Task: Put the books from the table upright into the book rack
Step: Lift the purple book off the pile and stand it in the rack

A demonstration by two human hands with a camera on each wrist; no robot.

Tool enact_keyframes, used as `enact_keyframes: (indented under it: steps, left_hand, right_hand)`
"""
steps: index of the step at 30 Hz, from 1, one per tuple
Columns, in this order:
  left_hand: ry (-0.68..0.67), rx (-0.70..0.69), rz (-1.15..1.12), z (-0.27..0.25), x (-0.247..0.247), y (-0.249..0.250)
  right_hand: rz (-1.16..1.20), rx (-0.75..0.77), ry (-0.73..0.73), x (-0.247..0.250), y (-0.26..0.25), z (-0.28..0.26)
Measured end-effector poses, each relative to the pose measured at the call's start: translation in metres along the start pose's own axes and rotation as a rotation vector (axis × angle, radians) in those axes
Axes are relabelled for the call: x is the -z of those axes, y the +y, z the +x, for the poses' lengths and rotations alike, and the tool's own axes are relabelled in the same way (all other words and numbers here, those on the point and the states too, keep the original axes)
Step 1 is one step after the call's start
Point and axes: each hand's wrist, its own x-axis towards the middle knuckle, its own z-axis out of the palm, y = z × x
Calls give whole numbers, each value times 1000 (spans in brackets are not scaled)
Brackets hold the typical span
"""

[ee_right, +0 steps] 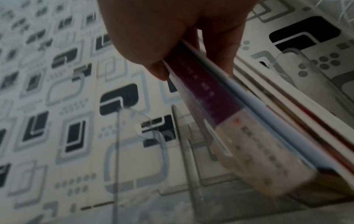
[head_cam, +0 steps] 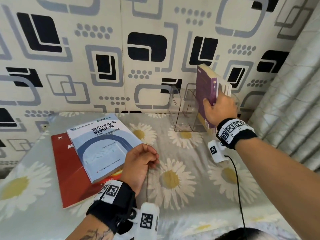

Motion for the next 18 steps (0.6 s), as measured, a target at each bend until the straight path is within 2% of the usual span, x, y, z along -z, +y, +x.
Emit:
enact_keyframes:
  steps: [12,18]
  left_hand:
    - [-3,-15,-7,1,-1,0]
    - [5,-3,19,-1,-2,2]
  right_hand:
    - [-64,13,-70,-34,-2,3]
    - [30,-62,-212,-26,-1,-1]
